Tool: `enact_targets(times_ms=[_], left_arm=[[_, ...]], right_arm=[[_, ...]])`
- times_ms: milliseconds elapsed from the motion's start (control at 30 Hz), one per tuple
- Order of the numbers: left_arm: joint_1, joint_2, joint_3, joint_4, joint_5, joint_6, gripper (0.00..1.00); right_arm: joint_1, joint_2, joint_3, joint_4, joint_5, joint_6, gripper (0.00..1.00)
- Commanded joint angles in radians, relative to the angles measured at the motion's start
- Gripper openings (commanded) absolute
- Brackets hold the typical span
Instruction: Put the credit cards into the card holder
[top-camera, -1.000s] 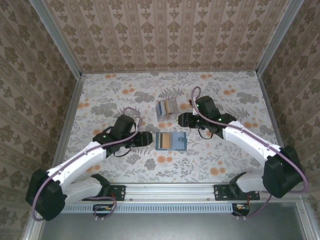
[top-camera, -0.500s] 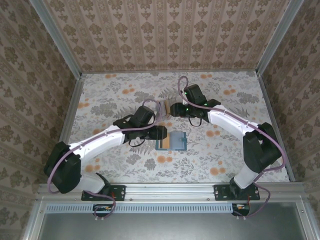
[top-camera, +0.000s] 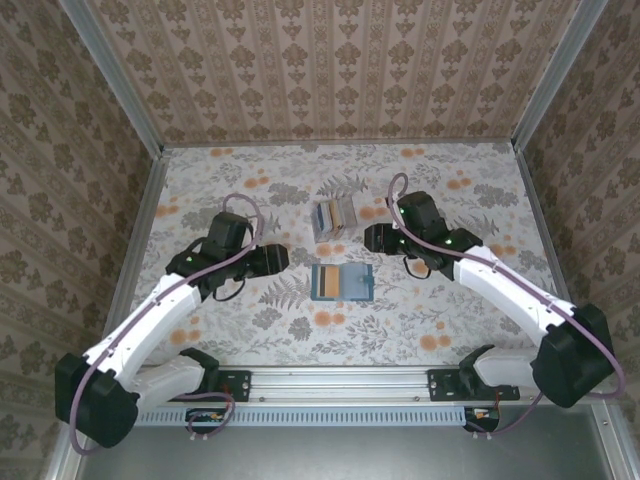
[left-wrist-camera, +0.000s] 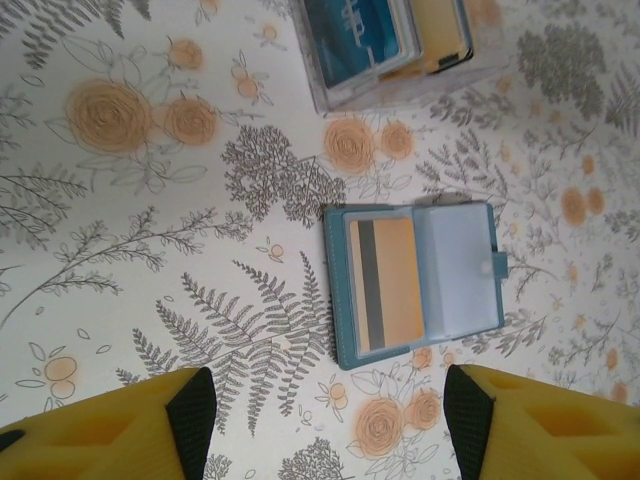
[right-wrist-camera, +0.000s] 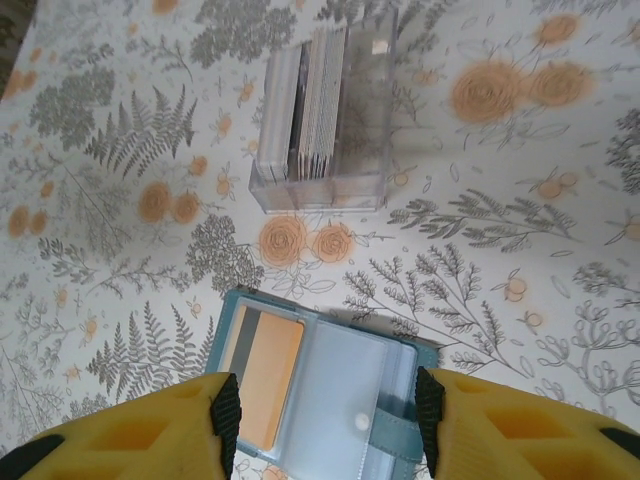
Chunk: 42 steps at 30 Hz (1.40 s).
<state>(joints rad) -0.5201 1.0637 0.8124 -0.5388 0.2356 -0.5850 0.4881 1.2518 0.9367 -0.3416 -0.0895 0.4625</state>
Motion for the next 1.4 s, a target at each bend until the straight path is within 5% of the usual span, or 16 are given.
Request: enact_targets(times_ms=[0, 200, 533, 700, 900, 1133, 1367], left_arm=[[0.004, 0.051, 0.050, -0.019, 0.051, 0.058, 0.65], [0.044, 0.157, 0.159, -0.134, 0.063, 0.152, 0.66], [0.162, 0.057, 0.029, -0.079, 0.128, 0.143, 0.66], [0.100, 0.057, -0.027, 0.108, 0.204, 0.069, 0.66], [-0.062, 0.315, 0.130, 0.184, 0.174, 0.113, 0.68], [-0.128, 0.518, 0.307, 0.137, 0.189, 0.126, 0.69], [-0.075, 0.543, 0.225, 0.172, 0.211, 0.072, 0.67]], right_arm=[[-0.005, -0.048, -0.030, -0.012, 0.069, -0.019, 0.53], [-0.005, -0.121, -0.081, 0.038, 0.101, 0.010, 0.54], [-0.005, -0.121, -0.038, -0.015, 0.080, 0.030, 0.55], [-0.005, -0.055, -0.031, 0.034, 0.086, 0.103, 0.55], [-0.013, 0.014, 0.026, -0.014, 0.093, 0.116, 0.55], [-0.019, 0.064, -0.071, 0.016, -0.149, 0.205, 0.52], [-0.010, 0.218, -0.180, 0.157, -0.370, 0.236, 0.52]])
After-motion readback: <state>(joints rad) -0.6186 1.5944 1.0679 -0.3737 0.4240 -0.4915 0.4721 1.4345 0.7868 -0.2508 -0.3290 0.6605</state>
